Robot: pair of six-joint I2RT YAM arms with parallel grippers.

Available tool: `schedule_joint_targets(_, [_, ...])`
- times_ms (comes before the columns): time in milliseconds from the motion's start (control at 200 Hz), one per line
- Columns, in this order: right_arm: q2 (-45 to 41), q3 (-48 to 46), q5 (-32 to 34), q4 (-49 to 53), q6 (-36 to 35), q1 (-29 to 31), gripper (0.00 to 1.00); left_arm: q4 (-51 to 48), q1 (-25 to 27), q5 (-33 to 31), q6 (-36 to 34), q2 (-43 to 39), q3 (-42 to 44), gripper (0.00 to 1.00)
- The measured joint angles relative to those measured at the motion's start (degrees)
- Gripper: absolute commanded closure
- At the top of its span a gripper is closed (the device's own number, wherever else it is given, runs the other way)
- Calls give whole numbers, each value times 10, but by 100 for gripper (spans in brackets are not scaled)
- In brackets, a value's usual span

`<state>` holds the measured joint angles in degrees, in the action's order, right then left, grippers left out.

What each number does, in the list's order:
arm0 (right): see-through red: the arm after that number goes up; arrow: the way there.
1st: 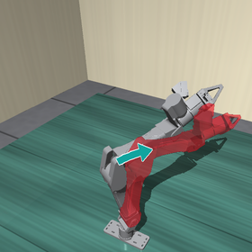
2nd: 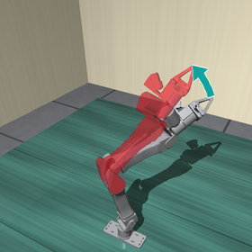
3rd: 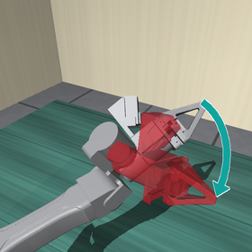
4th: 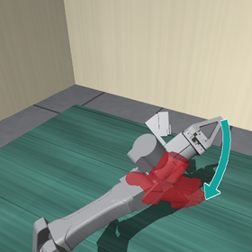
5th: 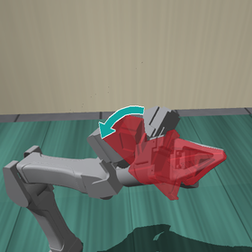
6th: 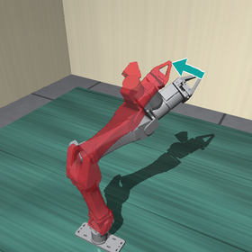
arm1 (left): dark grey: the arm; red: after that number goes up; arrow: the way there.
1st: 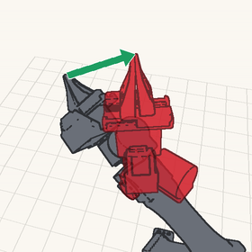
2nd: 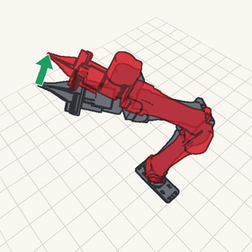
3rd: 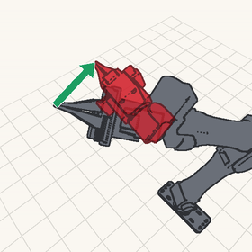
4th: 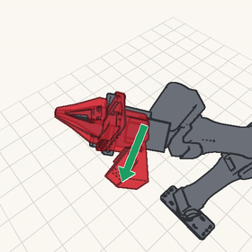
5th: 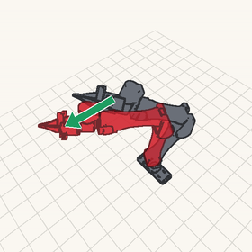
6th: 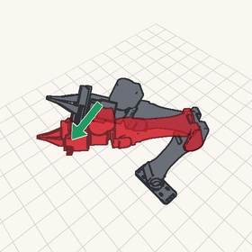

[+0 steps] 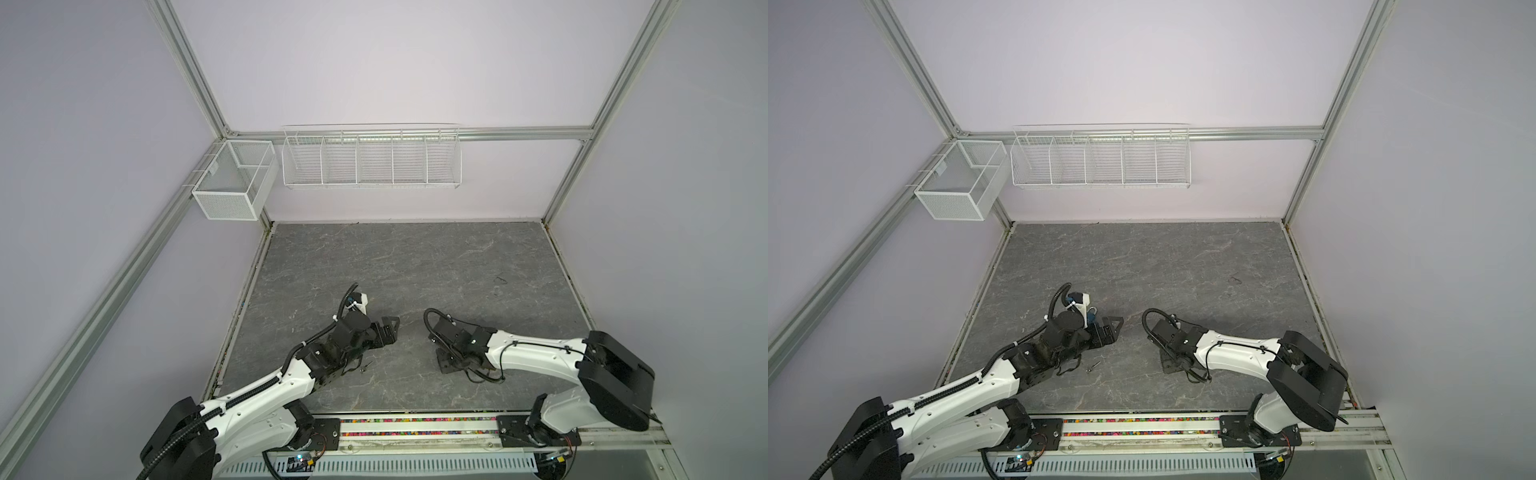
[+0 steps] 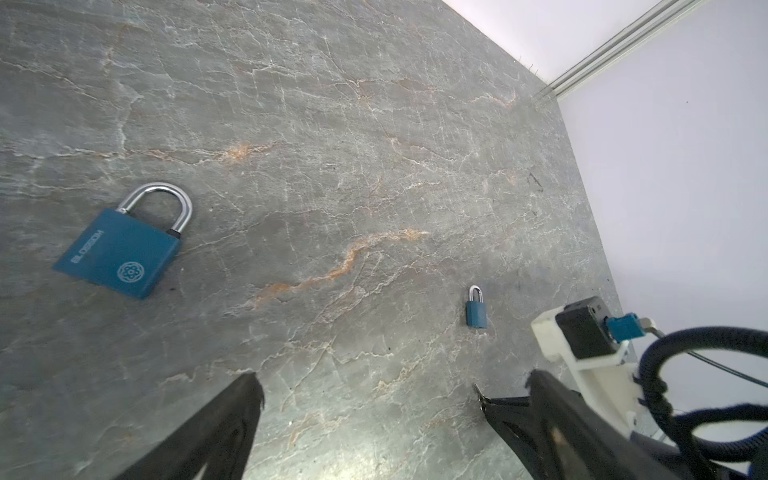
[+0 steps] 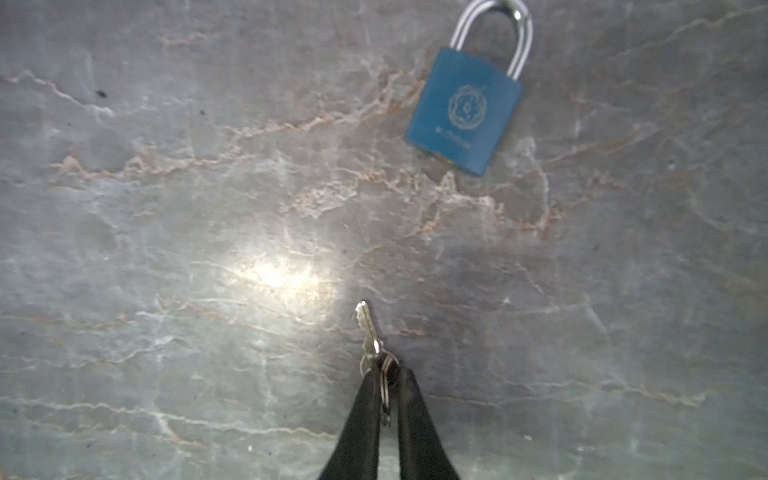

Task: Unlock with the key
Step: 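Lower the right gripper onto the silver key ring and close on it, then lift the keys with the right gripper while the left gripper moves toward it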

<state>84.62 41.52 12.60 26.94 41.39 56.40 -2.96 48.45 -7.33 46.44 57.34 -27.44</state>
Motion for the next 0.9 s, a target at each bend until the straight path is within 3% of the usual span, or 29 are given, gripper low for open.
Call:
schedule_joint_targets(490, [-84, -44, 13, -53, -44, 0, 94, 10, 0, 1, 67, -33, 0, 0])
schedule_joint_targets(900, [-175, -33, 26, -103, -98, 0, 94, 80, 0, 45, 148, -14, -14, 10])
